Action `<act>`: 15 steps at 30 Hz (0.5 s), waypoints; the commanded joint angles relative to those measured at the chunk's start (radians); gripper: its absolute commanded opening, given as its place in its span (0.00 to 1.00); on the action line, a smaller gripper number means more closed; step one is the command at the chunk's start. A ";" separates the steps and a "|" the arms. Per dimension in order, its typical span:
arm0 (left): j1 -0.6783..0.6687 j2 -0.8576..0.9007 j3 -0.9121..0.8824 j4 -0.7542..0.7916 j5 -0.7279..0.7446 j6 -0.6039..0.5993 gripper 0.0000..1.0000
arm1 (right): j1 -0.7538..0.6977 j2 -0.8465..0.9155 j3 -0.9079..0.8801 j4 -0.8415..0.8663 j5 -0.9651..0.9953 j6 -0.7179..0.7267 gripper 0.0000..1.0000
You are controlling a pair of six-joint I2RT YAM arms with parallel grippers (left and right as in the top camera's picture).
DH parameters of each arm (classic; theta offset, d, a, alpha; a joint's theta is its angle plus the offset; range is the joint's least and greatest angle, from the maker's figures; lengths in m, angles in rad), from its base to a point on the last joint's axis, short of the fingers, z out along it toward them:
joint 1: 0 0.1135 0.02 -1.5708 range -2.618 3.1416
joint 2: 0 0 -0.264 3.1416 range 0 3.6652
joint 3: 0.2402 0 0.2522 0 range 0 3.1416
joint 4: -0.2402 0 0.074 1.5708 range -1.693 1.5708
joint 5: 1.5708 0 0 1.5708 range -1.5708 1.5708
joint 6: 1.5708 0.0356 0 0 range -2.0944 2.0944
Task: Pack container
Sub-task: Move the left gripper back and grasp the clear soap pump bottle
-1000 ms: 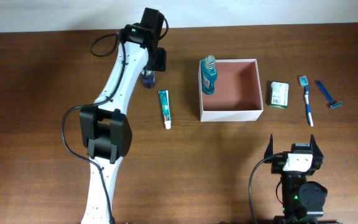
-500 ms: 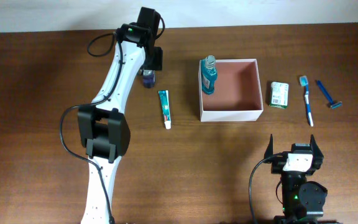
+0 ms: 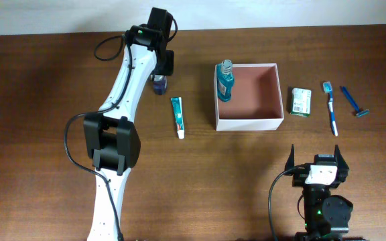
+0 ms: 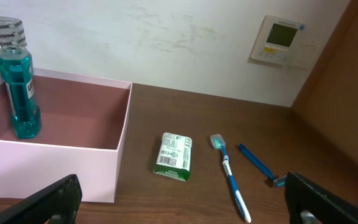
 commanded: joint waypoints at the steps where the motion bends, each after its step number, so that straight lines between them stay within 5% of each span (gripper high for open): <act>1: 0.006 0.024 -0.006 -0.002 0.005 0.009 0.40 | 0.005 -0.008 -0.005 -0.007 0.019 0.005 0.99; 7: 0.006 0.022 0.074 -0.044 0.005 0.009 0.39 | 0.005 -0.008 -0.005 -0.007 0.019 0.005 0.99; 15: 0.001 0.018 0.418 -0.187 0.005 0.009 0.36 | 0.005 -0.008 -0.005 -0.007 0.019 0.005 0.99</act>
